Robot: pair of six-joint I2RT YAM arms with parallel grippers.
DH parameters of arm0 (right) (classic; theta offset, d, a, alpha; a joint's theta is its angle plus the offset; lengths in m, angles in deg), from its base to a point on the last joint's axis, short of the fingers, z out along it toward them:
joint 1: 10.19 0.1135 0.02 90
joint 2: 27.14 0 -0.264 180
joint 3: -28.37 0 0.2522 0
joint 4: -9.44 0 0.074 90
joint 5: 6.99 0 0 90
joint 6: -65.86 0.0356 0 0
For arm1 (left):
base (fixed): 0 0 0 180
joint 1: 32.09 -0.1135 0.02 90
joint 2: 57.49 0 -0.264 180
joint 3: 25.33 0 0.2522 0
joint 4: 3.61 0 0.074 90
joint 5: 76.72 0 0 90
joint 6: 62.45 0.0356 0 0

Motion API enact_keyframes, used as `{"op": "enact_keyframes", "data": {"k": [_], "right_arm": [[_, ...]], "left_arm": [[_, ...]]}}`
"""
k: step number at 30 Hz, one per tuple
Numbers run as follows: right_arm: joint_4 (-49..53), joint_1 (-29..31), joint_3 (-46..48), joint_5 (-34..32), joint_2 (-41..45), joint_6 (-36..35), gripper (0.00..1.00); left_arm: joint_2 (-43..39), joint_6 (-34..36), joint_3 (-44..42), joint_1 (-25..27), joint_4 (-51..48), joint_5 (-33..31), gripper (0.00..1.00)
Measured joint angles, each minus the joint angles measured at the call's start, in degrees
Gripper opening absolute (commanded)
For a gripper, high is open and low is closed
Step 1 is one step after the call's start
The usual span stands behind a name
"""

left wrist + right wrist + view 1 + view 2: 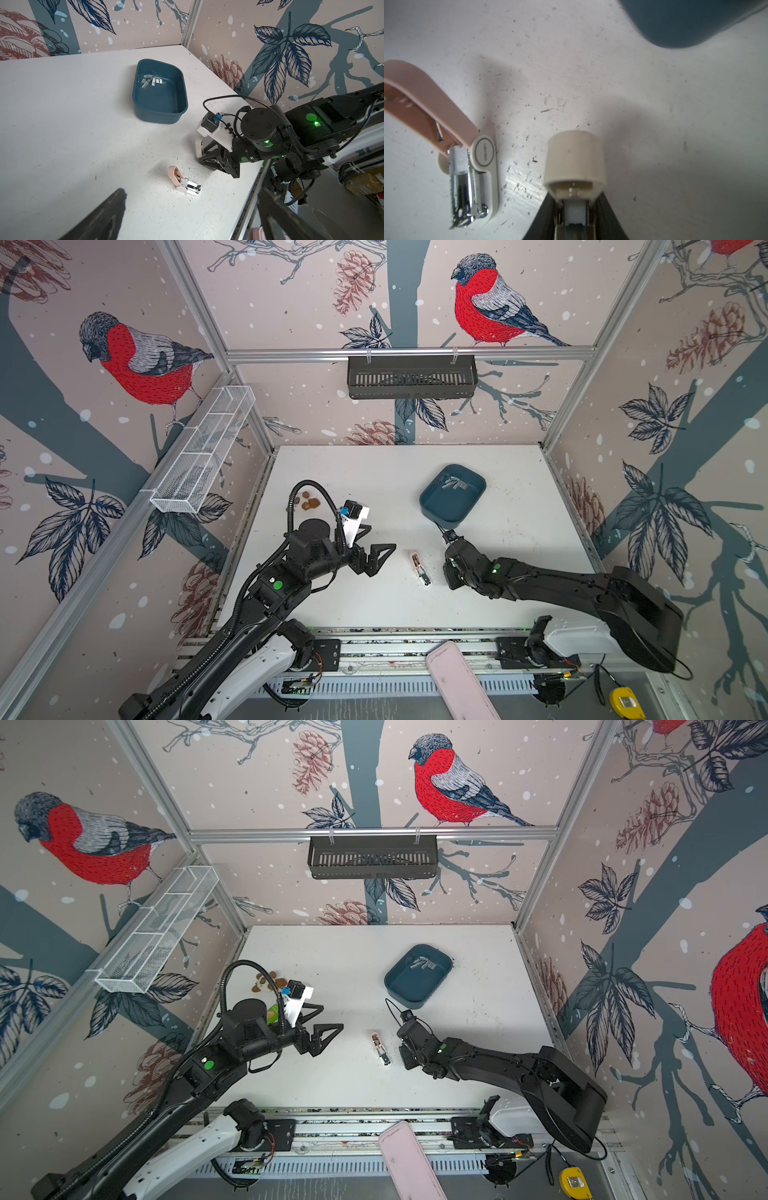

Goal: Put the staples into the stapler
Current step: 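Set the cream stapler beside the pink stapler and open the right gripper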

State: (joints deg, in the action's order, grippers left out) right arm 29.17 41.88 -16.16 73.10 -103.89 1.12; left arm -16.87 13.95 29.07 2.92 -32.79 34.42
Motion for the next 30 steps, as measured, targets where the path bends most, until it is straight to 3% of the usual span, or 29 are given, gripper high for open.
{"op": "enact_keyframes", "data": {"k": [9,14,30], "right_arm": [[-1.09,3.48,-3.52,-4.11,-6.6,-1.18,0.28],[-2.43,4.63,-3.69,-6.58,-8.7,0.15,0.38],[-4.76,4.85,0.39,-7.15,-5.38,3.15,0.43]], "left_arm": [[-0.85,0.0,-0.02,0.0,0.24,1.33,0.98],[-1.01,-0.02,-0.02,0.0,0.22,1.29,0.98],[1.05,0.0,-0.04,0.0,0.24,1.22,0.98]]}}
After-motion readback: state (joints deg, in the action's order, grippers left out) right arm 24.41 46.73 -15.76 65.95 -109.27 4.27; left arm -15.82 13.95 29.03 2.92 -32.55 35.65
